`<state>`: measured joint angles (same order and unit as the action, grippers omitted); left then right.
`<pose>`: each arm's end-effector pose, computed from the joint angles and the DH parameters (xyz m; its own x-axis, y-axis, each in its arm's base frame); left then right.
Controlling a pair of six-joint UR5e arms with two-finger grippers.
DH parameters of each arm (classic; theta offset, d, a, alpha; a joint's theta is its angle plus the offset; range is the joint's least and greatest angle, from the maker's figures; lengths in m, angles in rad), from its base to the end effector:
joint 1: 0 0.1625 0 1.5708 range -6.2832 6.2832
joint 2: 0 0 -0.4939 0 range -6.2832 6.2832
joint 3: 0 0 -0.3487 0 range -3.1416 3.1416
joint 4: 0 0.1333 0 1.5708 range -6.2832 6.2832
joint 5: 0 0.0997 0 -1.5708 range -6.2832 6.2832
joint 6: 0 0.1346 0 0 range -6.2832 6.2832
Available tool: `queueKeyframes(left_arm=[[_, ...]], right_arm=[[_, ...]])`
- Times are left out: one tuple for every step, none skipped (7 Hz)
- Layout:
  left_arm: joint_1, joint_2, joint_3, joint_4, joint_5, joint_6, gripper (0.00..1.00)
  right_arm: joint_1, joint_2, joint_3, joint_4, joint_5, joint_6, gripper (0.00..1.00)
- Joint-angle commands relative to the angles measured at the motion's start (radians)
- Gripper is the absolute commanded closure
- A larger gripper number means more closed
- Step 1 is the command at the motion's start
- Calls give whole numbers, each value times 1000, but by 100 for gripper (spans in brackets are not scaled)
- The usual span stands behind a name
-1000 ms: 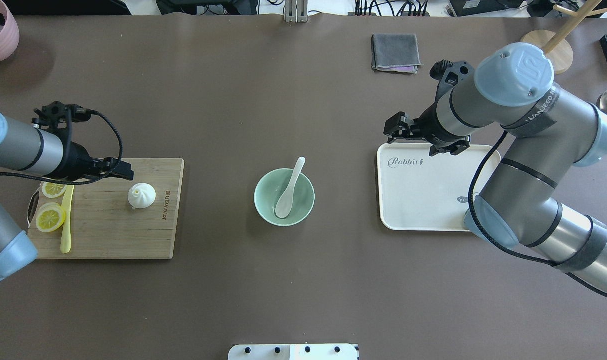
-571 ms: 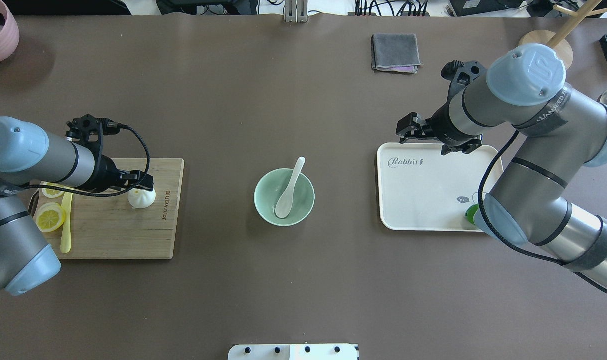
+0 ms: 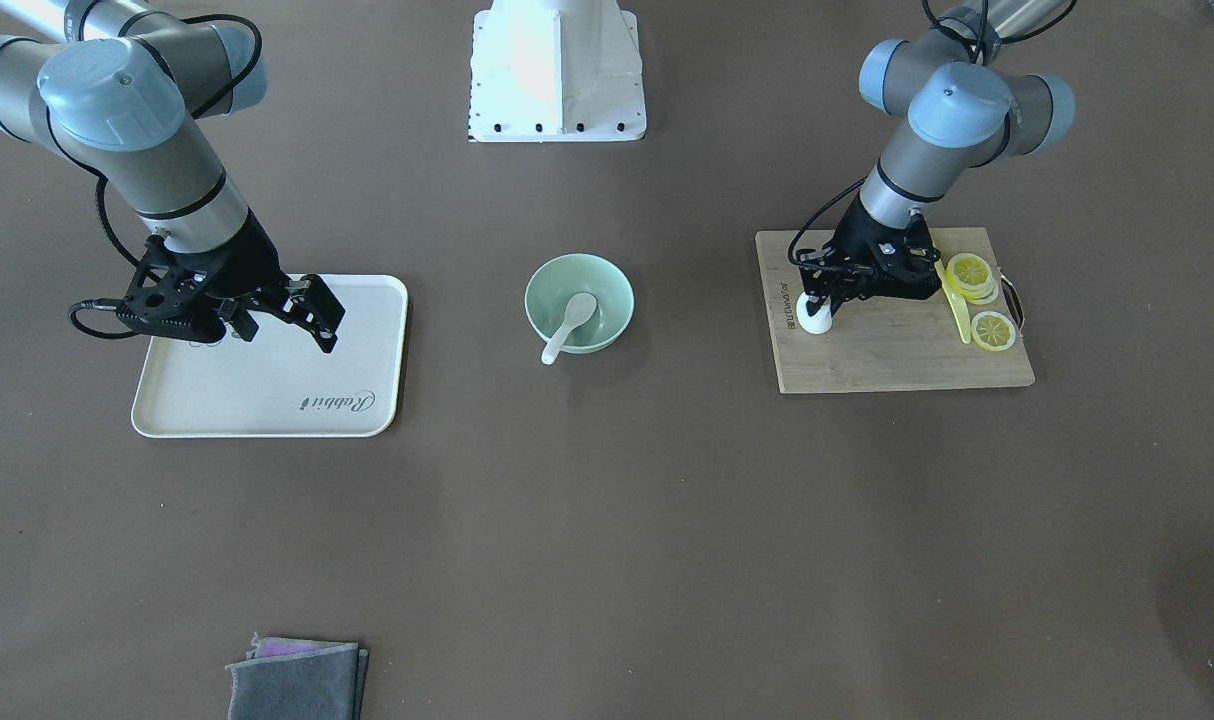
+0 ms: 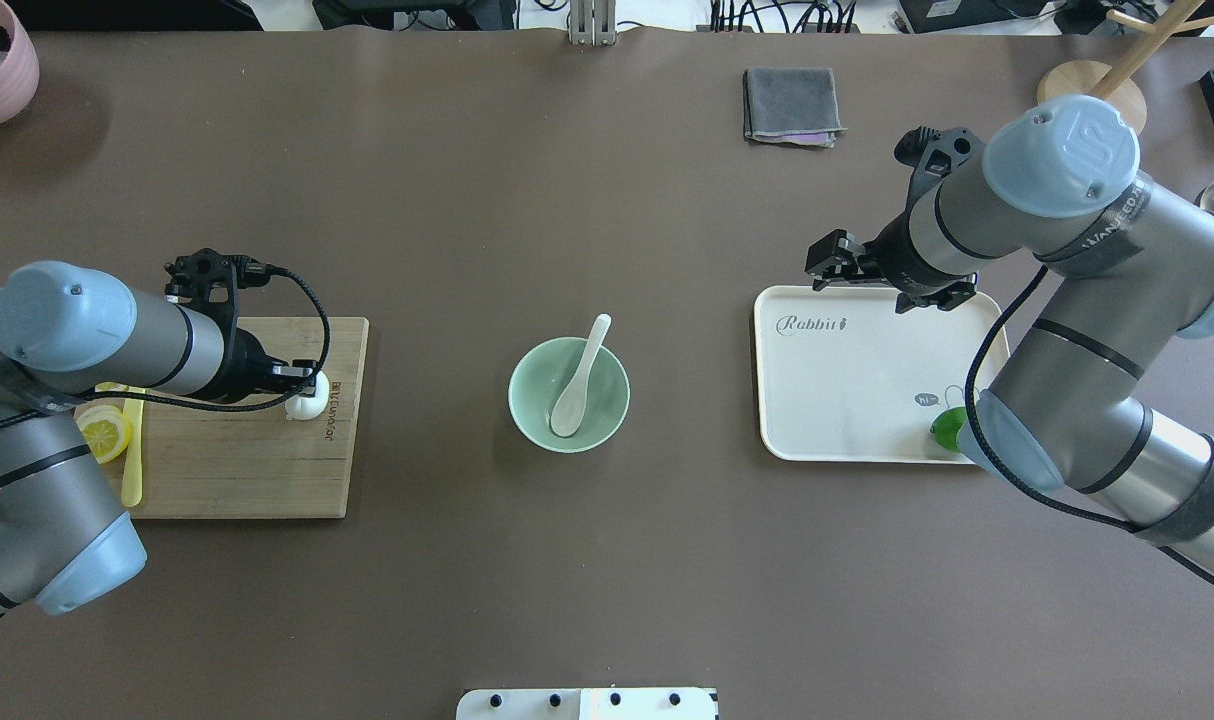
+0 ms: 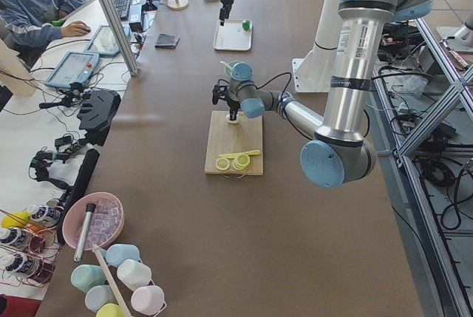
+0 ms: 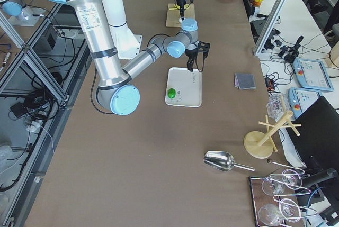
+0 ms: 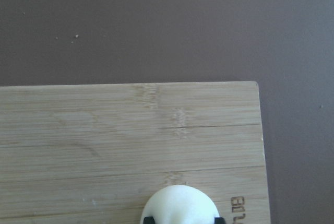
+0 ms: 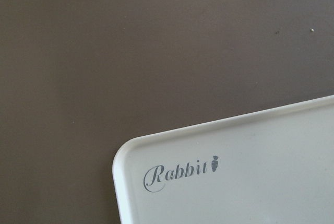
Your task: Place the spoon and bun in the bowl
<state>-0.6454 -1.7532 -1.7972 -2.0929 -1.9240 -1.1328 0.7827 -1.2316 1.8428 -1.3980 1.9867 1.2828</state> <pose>0.4035 -0.4124 0.5050 0.5773 0.0634 -0.8140 0.1081 0.9823 0.1532 -0.3750 -0.4843 0.4449 0.6072 0.2374 0.7583 -0.2820 0.9566 -0.0737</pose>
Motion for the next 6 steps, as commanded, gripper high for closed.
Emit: queueKeyframes(left_arm=[[4, -163, 10, 11, -3, -46, 100], [41, -258, 21, 52, 0, -117, 100], [67, -313, 22, 68, 6, -149, 100], [90, -359, 30, 70, 8, -200, 100], [120, -392, 53, 74, 58, -203, 52], [156, -400, 61, 73, 103, -200, 2]], right_arm=[[9, -3, -1, -1, 0, 0, 0], [18, -14, -1, -1, 1, 0, 0], [32, -28, -1, 1, 3, -2, 0], [47, -46, -1, 1, 4, -46, 0], [52, -54, -1, 1, 1, -66, 0], [52, -55, -1, 1, 1, -65, 0]])
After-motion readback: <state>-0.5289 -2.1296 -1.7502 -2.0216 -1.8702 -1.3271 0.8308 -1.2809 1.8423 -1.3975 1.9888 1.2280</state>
